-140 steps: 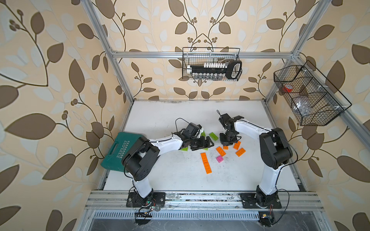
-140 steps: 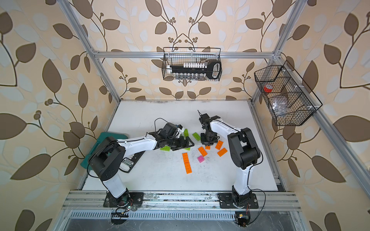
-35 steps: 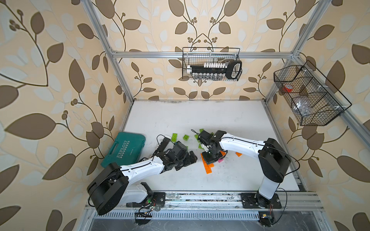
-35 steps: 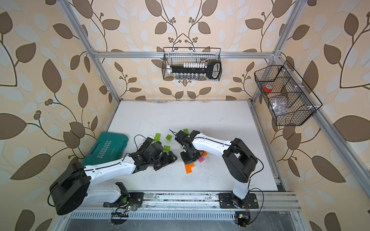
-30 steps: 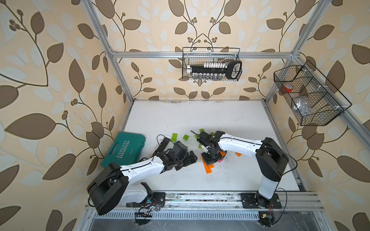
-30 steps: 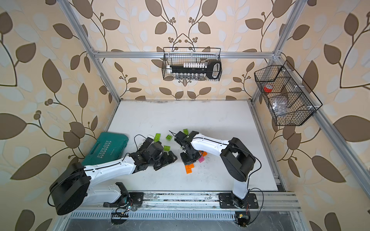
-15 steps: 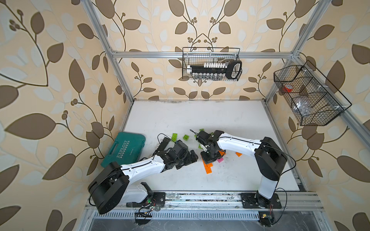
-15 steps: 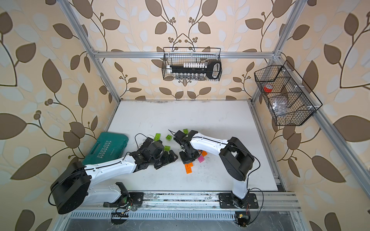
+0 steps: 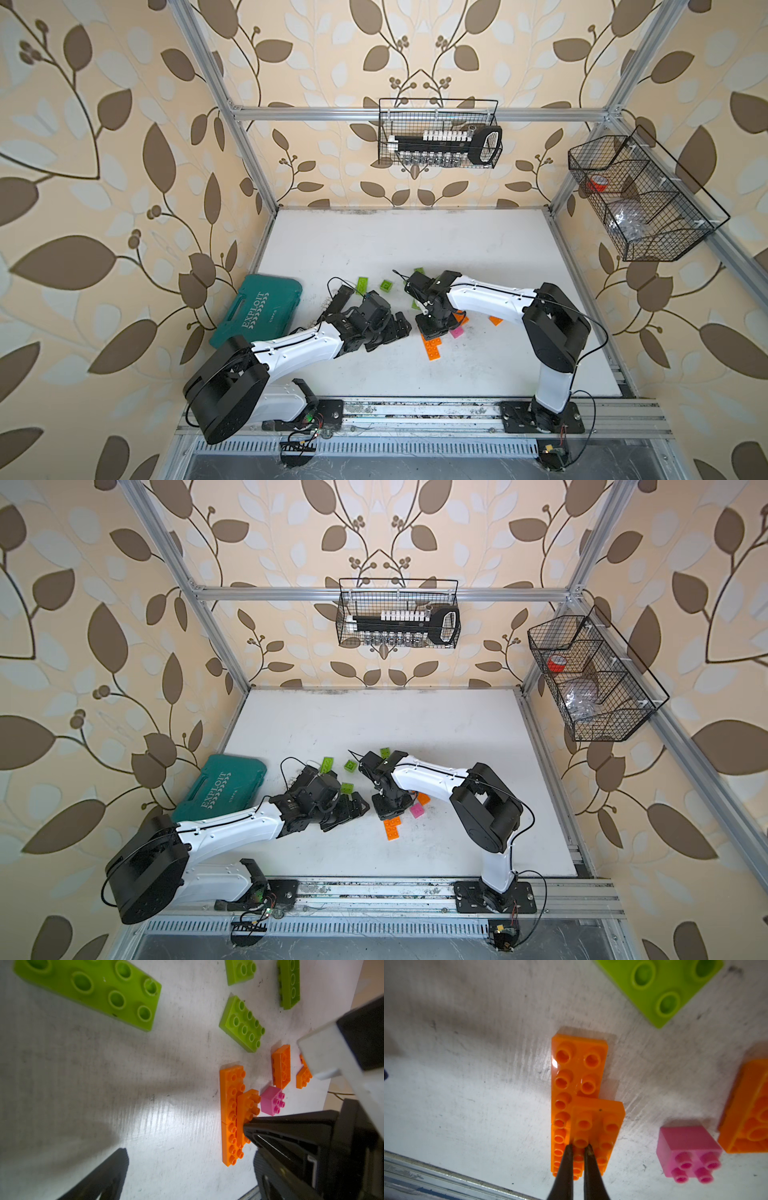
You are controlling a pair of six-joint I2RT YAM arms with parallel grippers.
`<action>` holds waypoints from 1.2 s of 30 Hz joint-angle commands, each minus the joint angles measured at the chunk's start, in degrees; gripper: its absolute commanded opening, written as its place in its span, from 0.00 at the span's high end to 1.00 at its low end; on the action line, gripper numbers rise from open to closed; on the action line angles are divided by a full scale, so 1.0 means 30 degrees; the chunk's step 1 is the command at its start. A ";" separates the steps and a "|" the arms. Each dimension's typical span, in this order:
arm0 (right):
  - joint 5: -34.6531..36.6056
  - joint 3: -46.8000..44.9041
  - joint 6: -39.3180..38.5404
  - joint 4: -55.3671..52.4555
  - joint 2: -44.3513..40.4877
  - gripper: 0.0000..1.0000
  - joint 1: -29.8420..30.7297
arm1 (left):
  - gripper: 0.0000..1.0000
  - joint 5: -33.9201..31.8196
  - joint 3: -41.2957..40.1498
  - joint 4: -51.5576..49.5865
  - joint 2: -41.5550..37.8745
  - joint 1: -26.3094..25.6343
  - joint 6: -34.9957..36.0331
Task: Assemble a small pinwheel with lego
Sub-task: Assemble the lego brick with the lego brick.
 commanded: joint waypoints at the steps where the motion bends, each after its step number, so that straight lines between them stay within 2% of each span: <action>1: 0.0903 0.0131 0.0288 -0.0375 0.0780 0.94 0.0064 | 0.04 -0.0186 0.0664 -0.0210 0.0023 -0.0087 0.0518; 18: 0.1554 -0.0559 0.0820 -0.0576 0.2756 0.95 0.0623 | 0.03 -0.1128 0.0580 -0.0730 -0.0870 -0.0087 0.0898; 26: 0.1281 0.0132 0.0724 -0.0704 0.1402 0.92 0.0712 | 0.03 -0.1890 0.0495 -0.1318 -0.2025 -0.0058 0.1117; 36: 0.0448 0.0318 0.0864 -0.0609 0.0221 0.86 0.0740 | 0.02 -0.1893 0.0479 -0.1325 -0.2116 -0.0058 0.1133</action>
